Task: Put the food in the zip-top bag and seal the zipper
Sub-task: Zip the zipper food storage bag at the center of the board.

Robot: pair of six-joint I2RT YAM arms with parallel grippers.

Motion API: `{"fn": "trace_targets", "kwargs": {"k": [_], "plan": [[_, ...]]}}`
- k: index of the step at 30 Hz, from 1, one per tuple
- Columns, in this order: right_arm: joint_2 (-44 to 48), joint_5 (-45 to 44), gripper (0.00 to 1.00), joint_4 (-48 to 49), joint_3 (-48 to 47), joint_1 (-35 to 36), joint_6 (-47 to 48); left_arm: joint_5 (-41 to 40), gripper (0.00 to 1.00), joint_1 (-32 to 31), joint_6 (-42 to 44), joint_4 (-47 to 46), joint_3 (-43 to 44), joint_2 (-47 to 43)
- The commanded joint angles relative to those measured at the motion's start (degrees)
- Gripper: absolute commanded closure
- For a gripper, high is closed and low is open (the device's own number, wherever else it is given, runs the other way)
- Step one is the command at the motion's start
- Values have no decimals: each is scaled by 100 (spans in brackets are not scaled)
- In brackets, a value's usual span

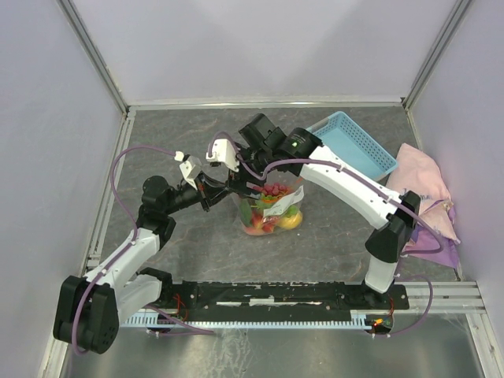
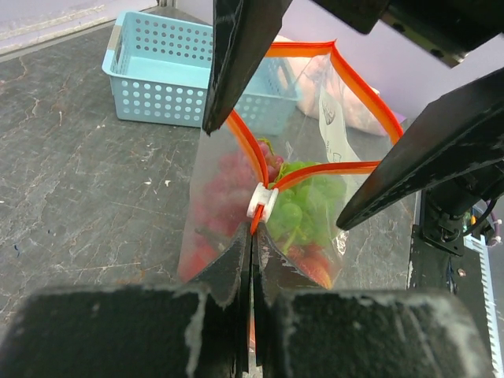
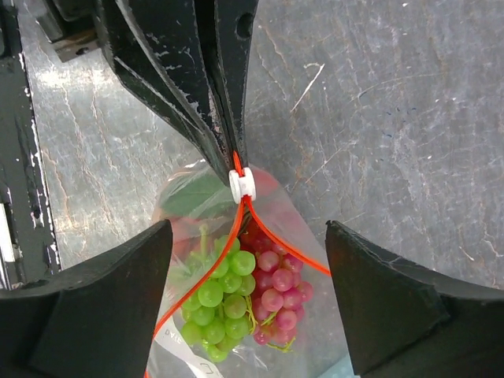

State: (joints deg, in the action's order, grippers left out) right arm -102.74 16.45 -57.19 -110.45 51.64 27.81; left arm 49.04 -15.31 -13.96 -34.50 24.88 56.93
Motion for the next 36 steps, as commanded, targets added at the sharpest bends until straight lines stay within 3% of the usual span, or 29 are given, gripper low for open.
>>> {"fn": "trace_targets", "kwargs": {"k": [1, 14, 19, 28, 36], "plan": [[-188, -19, 18, -82, -254, 0, 313, -61, 97, -33, 332, -85, 78, -153], [-34, -35, 79, -297, -95, -190, 299, -78, 97, -36, 369, -83, 49, -186], [55, 169, 97, -411, -123, -191, 189, -52, 97, -34, 312, -176, 25, -176], [249, 567, 98, -218, -6, -168, -10, -117, 60, -86, 315, -340, -4, -34], [257, 648, 98, -67, 114, -155, -98, 210, 55, -253, 233, -518, 122, 337]]}}
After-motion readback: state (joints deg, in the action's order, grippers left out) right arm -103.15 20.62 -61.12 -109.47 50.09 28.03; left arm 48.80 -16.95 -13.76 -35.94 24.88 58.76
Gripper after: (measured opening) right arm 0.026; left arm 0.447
